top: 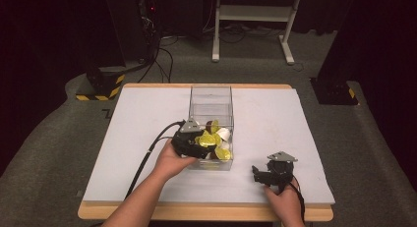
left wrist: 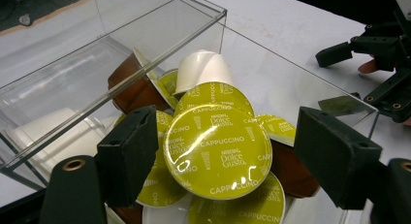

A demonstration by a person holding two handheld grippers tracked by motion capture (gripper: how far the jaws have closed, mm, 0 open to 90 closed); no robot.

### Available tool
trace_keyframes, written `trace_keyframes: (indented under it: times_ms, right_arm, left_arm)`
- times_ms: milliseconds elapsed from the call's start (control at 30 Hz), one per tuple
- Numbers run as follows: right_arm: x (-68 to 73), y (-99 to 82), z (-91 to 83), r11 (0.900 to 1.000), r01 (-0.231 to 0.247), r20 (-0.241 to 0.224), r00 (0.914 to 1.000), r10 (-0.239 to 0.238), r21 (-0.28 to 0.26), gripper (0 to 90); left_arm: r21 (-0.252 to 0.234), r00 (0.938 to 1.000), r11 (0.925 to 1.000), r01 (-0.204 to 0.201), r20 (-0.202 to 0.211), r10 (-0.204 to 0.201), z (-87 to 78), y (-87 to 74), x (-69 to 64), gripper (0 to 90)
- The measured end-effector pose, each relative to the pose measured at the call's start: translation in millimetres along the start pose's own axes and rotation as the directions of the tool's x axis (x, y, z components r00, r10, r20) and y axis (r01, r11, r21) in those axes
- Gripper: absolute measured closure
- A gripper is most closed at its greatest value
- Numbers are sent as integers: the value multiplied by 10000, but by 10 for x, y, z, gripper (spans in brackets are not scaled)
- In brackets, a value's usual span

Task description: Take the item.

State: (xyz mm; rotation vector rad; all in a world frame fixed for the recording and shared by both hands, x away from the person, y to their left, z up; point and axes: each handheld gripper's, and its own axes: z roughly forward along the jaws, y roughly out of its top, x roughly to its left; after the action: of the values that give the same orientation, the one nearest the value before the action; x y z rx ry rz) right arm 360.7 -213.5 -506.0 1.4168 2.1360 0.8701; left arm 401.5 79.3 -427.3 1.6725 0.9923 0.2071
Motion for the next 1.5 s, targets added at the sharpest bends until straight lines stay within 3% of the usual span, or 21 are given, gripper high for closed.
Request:
trace_keyframes:
  times_ms: [200,367,567,767,1167,1367,1400,1500]
  right_arm:
    - [0,0,0,10000,-1,-1,10000,1,0,81]
    - [0,0,0,10000,0,-1,10000,0,-1,81]
    - [0,0,0,10000,2,-1,10000,-2,0,81]
    - [0,0,0,10000,4,1,10000,-4,-1,82]
    - [0,0,0,10000,6,1,10000,-6,-1,82]
    - [-1,0,0,10000,33,5,10000,-33,-7,82]
    - [-1,0,0,10000,30,4,10000,-30,-8,82]
    - [-1,0,0,10000,30,3,10000,-30,-7,82]
  left_arm:
    - [85,9999,10000,27,-107,-26,43,-22,-1,260]
    - [285,9995,9992,-278,-165,283,56,-50,8,291]
    - [157,9992,9994,-323,-215,326,37,-74,13,368]
    - [-112,9994,9993,-343,-84,342,-26,-79,1,373]
    - [-648,10000,9979,84,-10,-85,-122,-51,15,373]
    - [-804,9999,9967,108,130,-98,-199,-43,22,373]
    - [-935,9996,9952,273,135,-261,-209,-43,12,373]
    - [-923,9996,9955,214,209,-196,-268,-35,25,373]
